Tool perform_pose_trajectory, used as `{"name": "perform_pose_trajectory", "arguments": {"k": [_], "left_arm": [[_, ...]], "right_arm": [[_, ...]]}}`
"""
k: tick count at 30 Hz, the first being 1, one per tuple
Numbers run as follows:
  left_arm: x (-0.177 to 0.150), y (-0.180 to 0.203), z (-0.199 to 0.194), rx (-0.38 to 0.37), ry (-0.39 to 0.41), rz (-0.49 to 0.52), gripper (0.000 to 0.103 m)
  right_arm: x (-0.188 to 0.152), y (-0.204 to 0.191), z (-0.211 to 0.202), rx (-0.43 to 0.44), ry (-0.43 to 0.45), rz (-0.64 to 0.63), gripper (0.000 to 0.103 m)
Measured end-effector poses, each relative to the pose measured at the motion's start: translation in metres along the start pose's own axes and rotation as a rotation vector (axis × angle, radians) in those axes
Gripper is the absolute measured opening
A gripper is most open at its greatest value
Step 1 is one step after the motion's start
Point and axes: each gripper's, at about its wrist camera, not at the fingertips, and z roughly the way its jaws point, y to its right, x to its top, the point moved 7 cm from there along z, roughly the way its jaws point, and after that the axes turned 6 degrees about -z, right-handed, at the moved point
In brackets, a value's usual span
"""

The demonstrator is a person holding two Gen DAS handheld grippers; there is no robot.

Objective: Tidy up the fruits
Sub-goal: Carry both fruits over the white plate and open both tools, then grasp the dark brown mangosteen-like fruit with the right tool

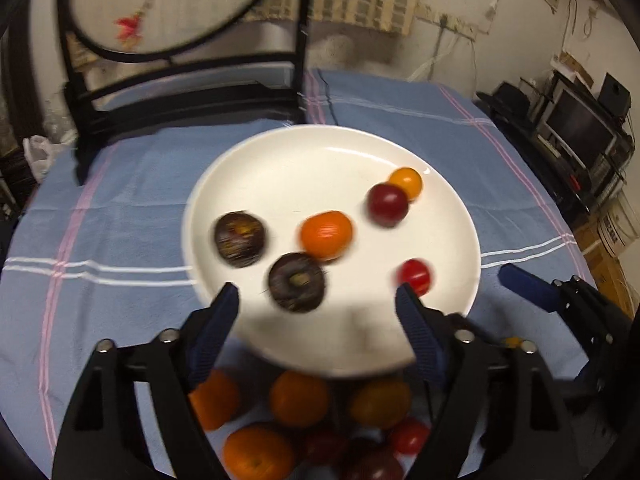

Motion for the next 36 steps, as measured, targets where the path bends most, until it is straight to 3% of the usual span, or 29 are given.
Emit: {"name": "perform_pose_trajectory", "arguments": {"k": [8, 9, 12, 14, 19, 22, 28, 32, 36], "left_arm": [[-0.042, -0.019, -0.038, 0.015, 0.047, 0.007, 0.083], [-0.049, -0.023, -0.043, 0.019, 0.055, 0.0, 0.083], [-0.069, -0.034, -0.055, 0.015, 0.07, -0.015, 0.083], [-0.081, -0.043, -0.063, 0.02, 0.099, -0.019, 0.083], [-0.104, -0.067, -0.079, 0.016, 0.128, -0.054, 0.083], [-0.111, -0.075, -0.08, -0.033, 0.137, -0.075, 0.084], [-0.115, -0.078, -0.071, -0.063, 0.085, -0.098, 0.084], [-0.118, -0.076, -0.069, -0.053, 0.08, -0.08, 0.084], [-0.121, -0.072, -0.065, -0.066, 0.059, -0.073, 0.084]], "right_arm": [[-0.028, -0.022, -0.034, 0.02, 0.032, -0.063, 0.069], [-0.034, -0.024, -0.037, 0.016, 0.035, -0.061, 0.071], [-0.059, -0.025, -0.043, -0.026, 0.034, -0.051, 0.09], [-0.075, -0.031, -0.045, -0.043, 0.002, -0.082, 0.09], [-0.099, -0.047, -0.058, 0.033, -0.016, -0.101, 0.09], [-0.105, -0.048, -0.053, -0.016, -0.074, -0.113, 0.089], [-0.111, -0.062, -0.029, -0.051, -0.182, -0.159, 0.07], [-0.102, -0.062, -0.021, -0.049, -0.204, -0.126, 0.064], [-0.102, -0.061, -0.021, -0.027, -0.169, -0.081, 0.043]]}}
